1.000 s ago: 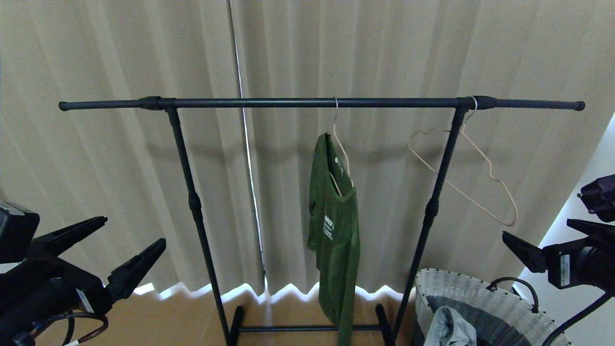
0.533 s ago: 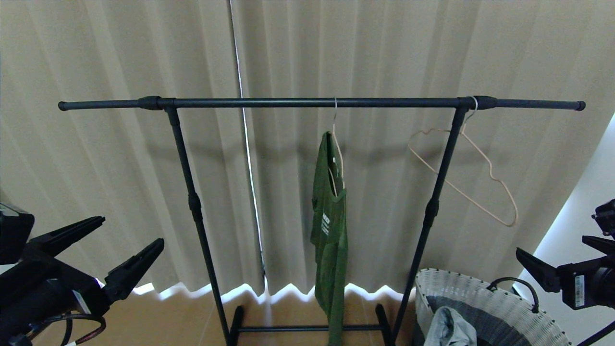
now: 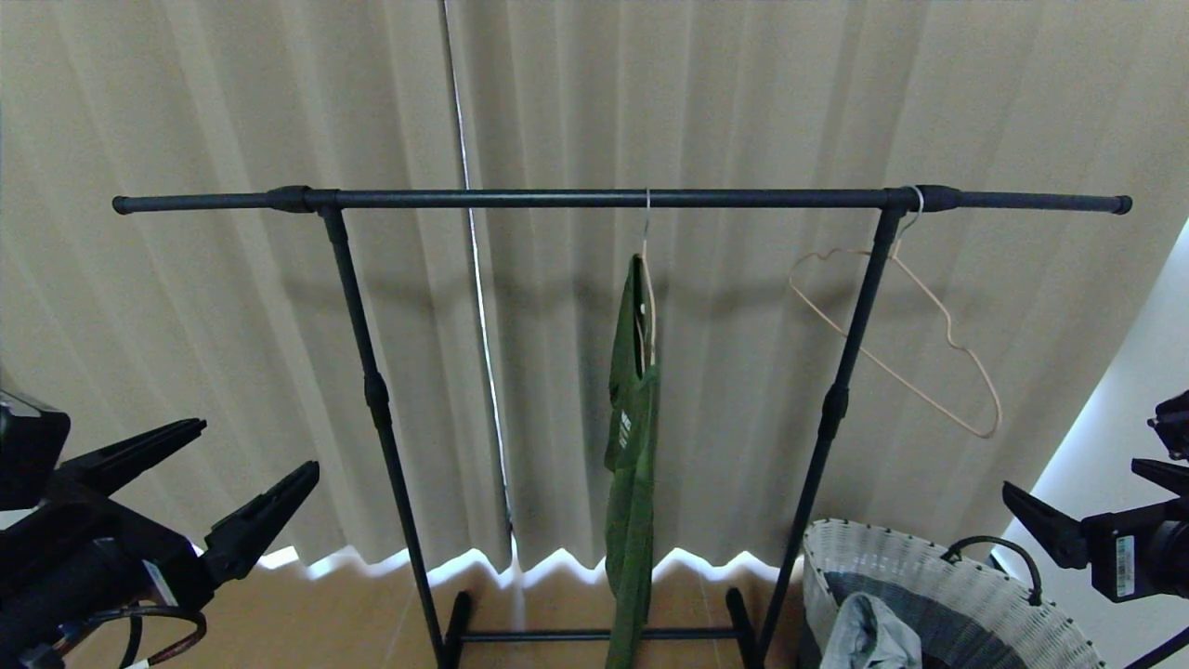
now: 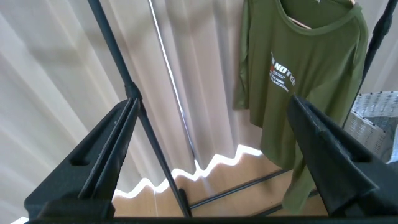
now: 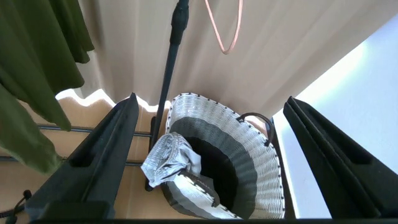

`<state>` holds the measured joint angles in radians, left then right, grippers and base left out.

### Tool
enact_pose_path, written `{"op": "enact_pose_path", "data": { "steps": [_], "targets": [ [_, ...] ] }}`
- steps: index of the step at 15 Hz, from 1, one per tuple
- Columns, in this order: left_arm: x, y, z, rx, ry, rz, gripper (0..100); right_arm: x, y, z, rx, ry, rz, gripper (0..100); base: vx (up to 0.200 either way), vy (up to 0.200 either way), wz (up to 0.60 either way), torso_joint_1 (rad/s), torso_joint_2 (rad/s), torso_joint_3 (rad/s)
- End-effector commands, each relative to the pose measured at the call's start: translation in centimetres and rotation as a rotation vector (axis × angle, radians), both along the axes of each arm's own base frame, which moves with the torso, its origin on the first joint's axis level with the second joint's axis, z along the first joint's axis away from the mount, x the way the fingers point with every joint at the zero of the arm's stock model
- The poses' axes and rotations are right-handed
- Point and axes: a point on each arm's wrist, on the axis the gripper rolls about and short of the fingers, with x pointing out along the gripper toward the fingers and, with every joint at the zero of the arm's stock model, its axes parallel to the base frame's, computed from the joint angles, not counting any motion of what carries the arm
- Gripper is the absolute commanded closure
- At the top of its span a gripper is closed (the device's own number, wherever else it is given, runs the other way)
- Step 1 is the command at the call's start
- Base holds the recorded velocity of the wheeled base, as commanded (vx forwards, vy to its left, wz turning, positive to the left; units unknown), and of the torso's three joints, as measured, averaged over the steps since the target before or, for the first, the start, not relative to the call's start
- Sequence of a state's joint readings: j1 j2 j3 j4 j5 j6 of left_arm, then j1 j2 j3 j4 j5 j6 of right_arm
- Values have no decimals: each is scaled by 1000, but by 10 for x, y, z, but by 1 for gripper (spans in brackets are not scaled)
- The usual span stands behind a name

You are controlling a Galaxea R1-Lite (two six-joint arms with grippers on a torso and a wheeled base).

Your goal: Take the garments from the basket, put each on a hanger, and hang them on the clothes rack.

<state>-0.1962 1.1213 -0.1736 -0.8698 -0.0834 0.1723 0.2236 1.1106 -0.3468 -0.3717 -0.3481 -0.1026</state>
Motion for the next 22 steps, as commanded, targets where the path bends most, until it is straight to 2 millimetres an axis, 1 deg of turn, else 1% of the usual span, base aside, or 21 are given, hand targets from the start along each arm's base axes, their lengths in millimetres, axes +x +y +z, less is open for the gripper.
{"op": "enact_pose_path", "data": {
  "steps": [1, 4, 10, 17, 22],
  "targets": [
    [1, 0, 1, -1, 1, -1, 0, 1, 0, 0, -1, 2, -1, 0, 0, 0, 0, -56, 154, 95],
    [2, 0, 1, -1, 7, -1, 0, 1, 0, -1, -3, 5, -1, 0, 0, 0, 0, -155, 378, 220],
    [3, -1, 1, 23, 127, 1, 0, 0, 0, -4, -7, 22, -1, 0, 0, 0, 0, -177, 479, 293],
    [-1, 0, 0, 28, 127, 2, 0, 0, 0, -6, -40, 34, 12, 0, 0, 0, 0, -152, 466, 315],
    [-1, 0, 0, 29, 124, 1, 0, -1, 0, -8, -40, 38, 14, 0, 0, 0, 0, -78, 421, 327]
  ]
}}
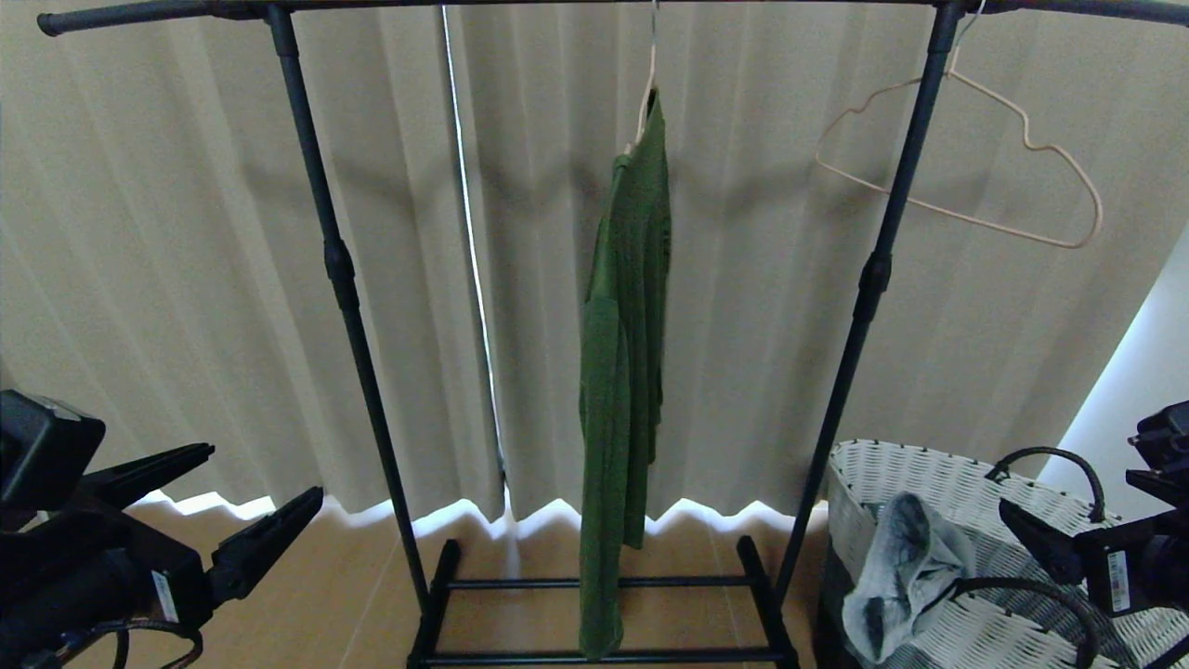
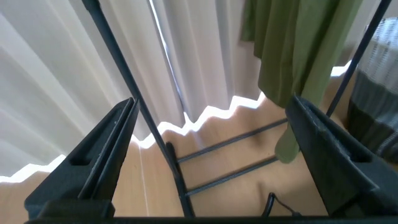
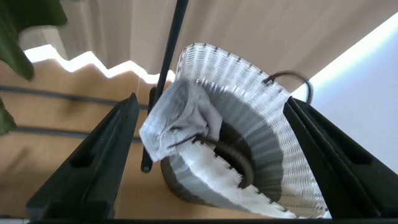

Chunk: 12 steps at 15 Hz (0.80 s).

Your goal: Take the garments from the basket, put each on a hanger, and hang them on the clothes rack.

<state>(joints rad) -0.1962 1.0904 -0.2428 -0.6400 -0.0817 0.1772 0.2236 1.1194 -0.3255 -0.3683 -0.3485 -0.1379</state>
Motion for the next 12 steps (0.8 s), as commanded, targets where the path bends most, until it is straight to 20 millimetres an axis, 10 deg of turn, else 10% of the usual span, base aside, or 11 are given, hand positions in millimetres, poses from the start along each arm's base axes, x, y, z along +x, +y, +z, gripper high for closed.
{"op": "enact_pose_path", "data": {
  "steps": [1, 12],
  "targets": [
    [-1, 0, 1, -1, -5, -1, 0, 1, 0, -1, -2, 7, 1, 0, 0, 0, 0, -41, 154, 115],
    [-3, 0, 1, 1, -26, -7, 0, 8, -15, -16, -16, 89, -115, 0, 0, 0, 0, -4, 13, 8]
  ]
}}
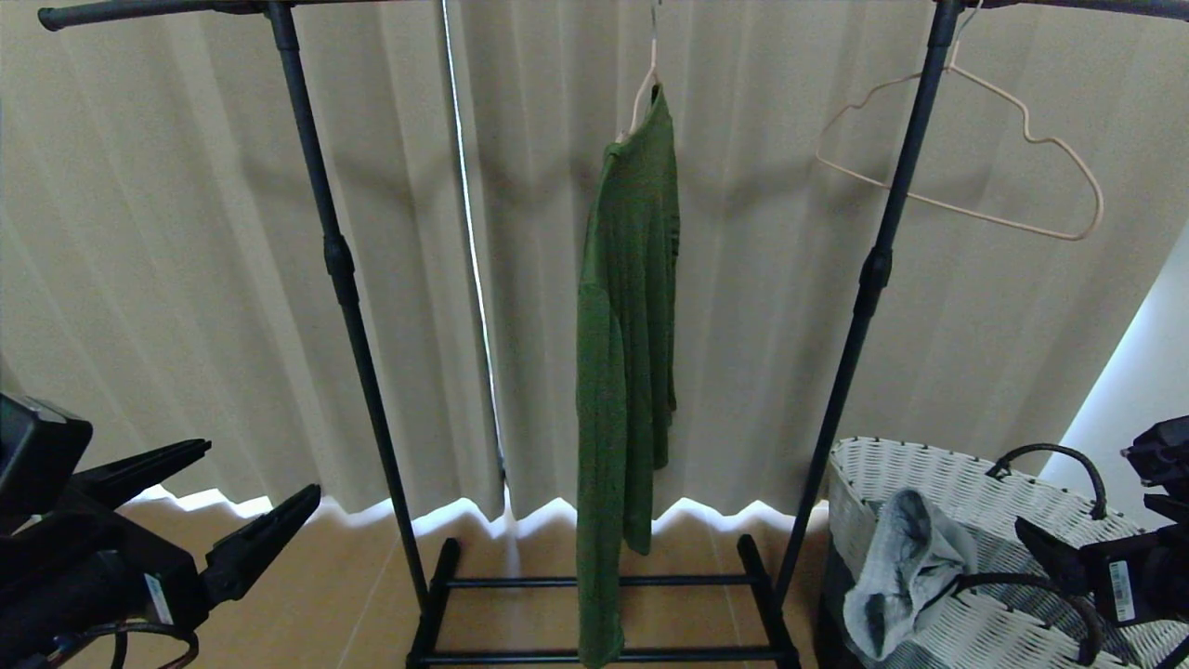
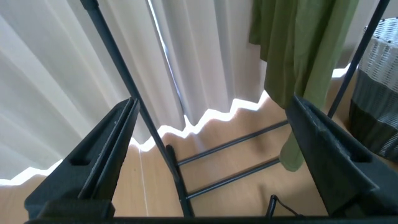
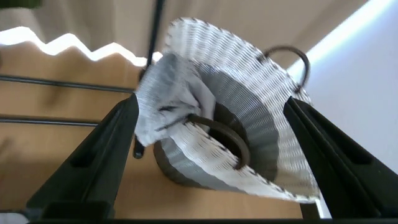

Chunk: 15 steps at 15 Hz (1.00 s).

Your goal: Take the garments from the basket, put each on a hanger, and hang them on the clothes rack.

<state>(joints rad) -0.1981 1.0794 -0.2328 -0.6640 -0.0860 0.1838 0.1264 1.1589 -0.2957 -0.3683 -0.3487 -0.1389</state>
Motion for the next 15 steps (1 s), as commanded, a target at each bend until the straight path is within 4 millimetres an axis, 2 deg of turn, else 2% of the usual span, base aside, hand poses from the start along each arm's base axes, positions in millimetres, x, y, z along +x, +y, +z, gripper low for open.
{"op": "enact_pose_path", "data": {
  "steps": [1, 6, 12, 15],
  "targets": [
    [0, 0, 0, 0, -2, 0, 0, 8, -7, -7, -2, 48, -50, 0, 0, 0, 0, 0, 0, 0],
    [1, 0, 2, -5, -3, 1, 0, 9, -8, -15, -7, 99, -60, 0, 0, 0, 0, 0, 0, 0],
    [0, 0, 2, -2, -7, 2, 0, 27, -7, -36, -18, 225, -59, 0, 200, 0, 0, 0, 4, 3],
    [0, 0, 1, -2, -7, 0, 0, 40, -7, -45, -25, 285, -61, 0, 0, 0, 0, 0, 0, 0]
  ]
}}
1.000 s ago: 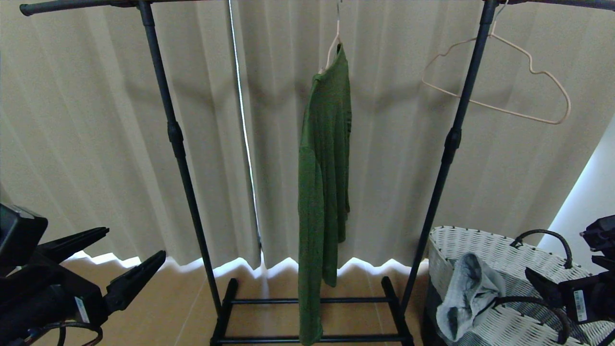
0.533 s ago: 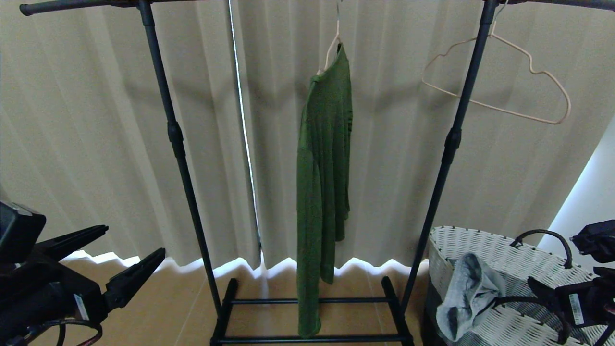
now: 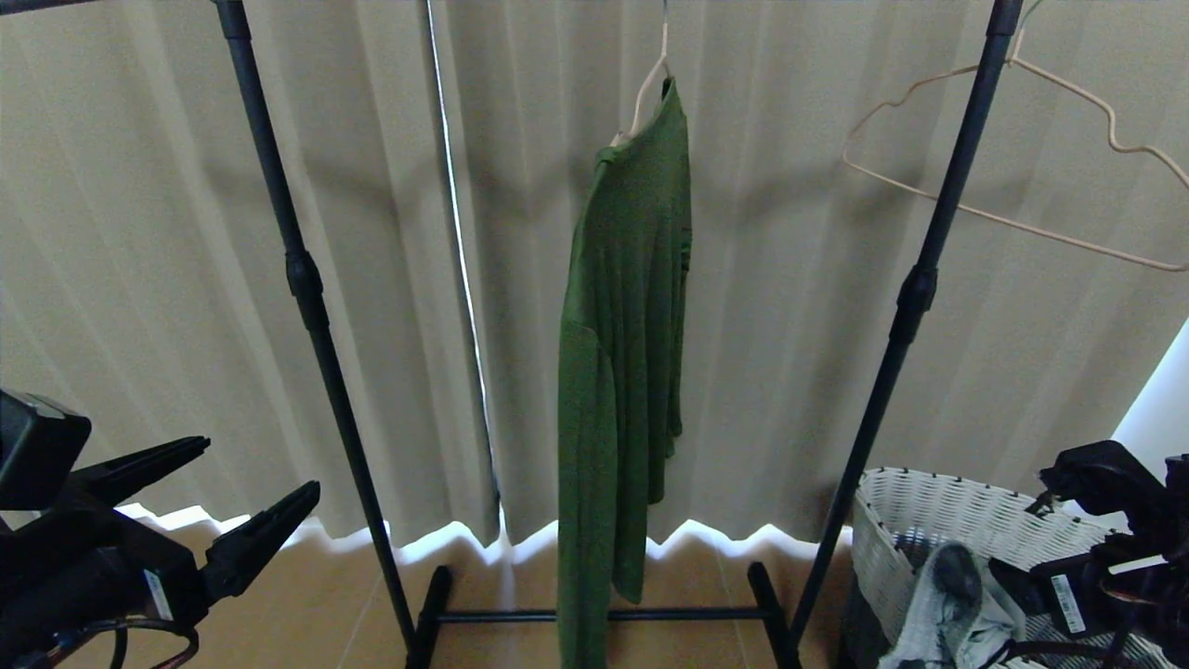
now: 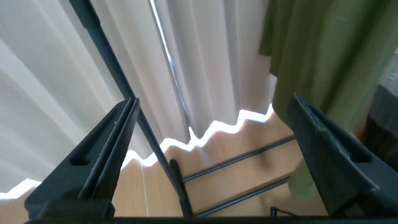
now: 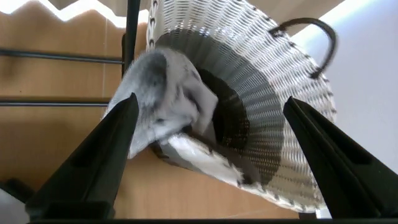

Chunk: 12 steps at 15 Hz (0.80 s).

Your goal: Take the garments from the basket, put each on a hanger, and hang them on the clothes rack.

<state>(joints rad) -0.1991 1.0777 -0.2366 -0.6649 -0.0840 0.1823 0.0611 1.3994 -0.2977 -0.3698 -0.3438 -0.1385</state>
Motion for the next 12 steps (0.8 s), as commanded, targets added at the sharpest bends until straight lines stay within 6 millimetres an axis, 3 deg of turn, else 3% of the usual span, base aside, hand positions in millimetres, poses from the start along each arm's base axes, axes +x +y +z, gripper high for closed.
{"op": "enact_pose_path", "data": {
  "steps": [1, 5, 8, 12],
  "targets": [
    [0, 0, 0, 0, -1, -1, 0, 16, 0, -10, -39, 79, 29, 0, 0, 0, 0, 0, 0, 0],
    [0, 0, 1, 0, -3, 1, 0, 38, -11, -16, -87, 160, 171, 0, 0, 0, 0, 0, 0, 0],
    [-1, 0, 1, -1, -6, 1, 0, 57, -27, -37, -119, 270, 169, 0, 0, 0, 0, 0, 0, 0],
    [-1, 0, 0, 0, -3, 1, 0, 71, -33, -56, -106, 330, 155, 0, 0, 0, 0, 0, 0, 0]
  ]
}}
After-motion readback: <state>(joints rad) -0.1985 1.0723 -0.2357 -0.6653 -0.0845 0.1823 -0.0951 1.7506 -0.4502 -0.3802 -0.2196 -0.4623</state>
